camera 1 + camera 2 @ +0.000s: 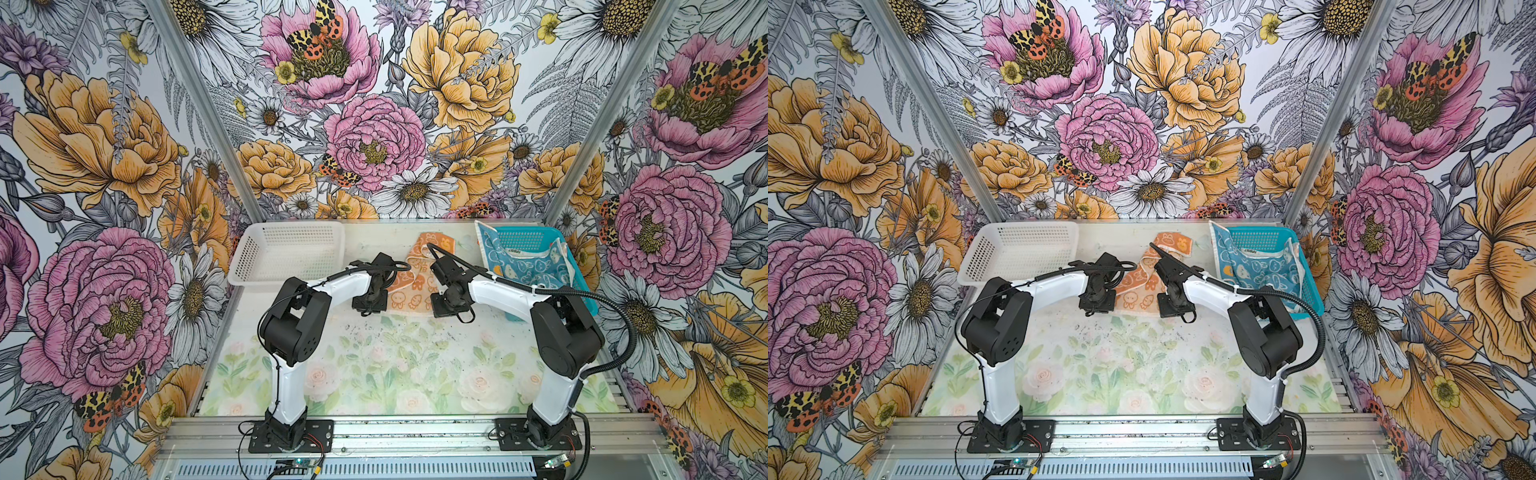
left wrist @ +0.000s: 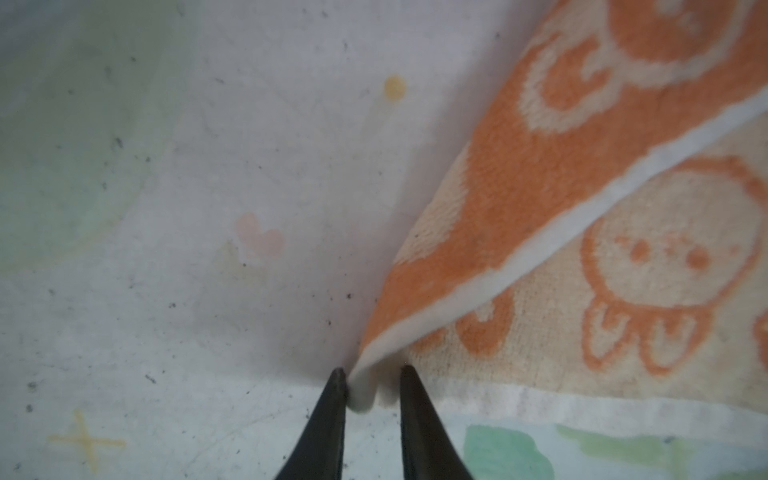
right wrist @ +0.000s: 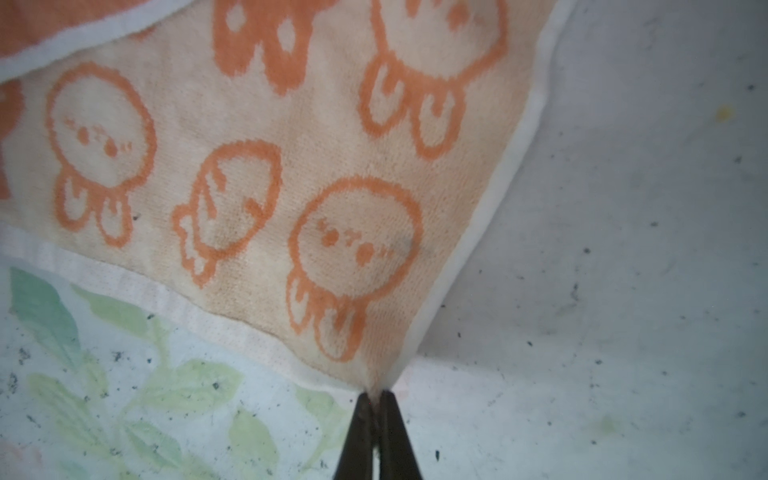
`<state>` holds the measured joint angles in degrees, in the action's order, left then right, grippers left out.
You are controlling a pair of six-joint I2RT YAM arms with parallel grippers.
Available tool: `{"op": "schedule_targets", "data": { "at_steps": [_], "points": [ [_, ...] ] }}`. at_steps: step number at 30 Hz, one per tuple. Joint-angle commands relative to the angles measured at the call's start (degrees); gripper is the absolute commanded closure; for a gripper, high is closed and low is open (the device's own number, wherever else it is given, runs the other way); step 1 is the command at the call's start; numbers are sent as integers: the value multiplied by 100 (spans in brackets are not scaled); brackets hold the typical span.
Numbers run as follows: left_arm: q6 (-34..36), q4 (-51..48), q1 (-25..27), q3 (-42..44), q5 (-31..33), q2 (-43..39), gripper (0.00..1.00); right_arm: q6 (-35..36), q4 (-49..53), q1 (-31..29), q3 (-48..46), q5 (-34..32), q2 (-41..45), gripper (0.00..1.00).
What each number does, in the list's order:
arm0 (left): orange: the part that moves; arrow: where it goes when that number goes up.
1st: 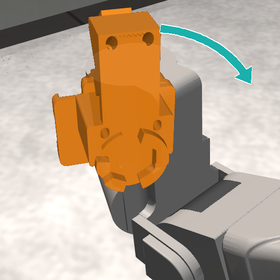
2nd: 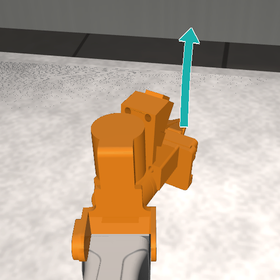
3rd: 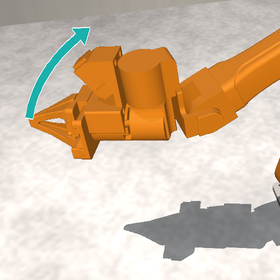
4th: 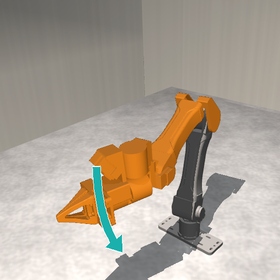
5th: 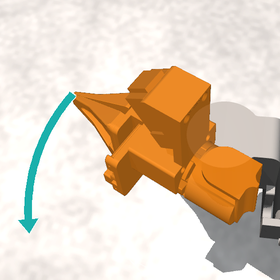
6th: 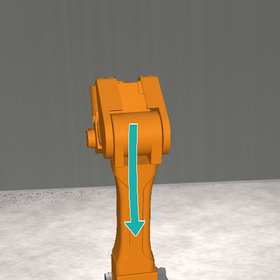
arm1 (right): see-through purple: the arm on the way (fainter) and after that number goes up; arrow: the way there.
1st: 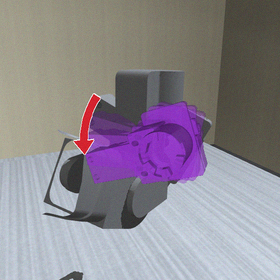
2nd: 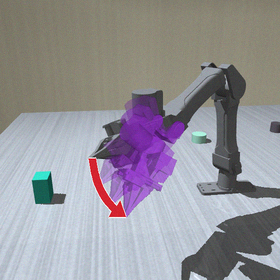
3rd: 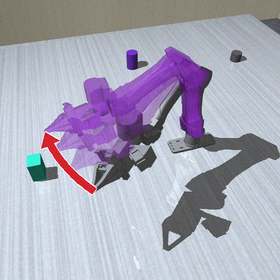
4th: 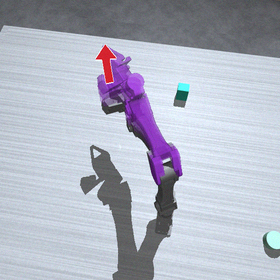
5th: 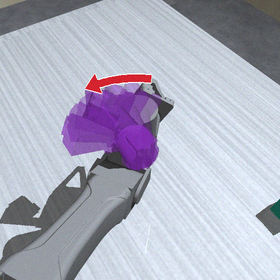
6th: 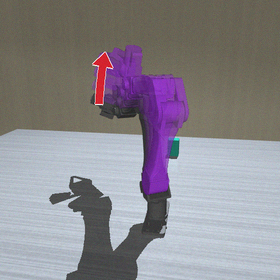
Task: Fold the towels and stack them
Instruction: 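Grasp the two near corners of the orange towel with both grippers, then lift the orange towel high with both grippers so it hangs flat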
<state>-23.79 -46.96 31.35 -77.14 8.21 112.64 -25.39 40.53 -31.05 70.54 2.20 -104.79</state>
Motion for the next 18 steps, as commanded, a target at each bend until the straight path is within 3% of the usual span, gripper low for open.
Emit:
{"op": "schedule_targets", "data": {
  "at_steps": [1,4,7,11,18],
  "points": [
    [24,42,18,-46,128,170,86,51,9,40,65,18,263,100],
    [20,38,12,-68,93,152,100,60,18,52,106,45,330,100],
    [17,26,-95,-237,-245,-29,100,82,68,81,263,99,476,100],
    [-126,20,-499,-806,-1182,-586,100,260,423,129,832,64,842,100],
    [-676,-26,-1109,-2432,-1961,-1348,100,663,1114,369,2729,-106,1421,100]
  ]
}}
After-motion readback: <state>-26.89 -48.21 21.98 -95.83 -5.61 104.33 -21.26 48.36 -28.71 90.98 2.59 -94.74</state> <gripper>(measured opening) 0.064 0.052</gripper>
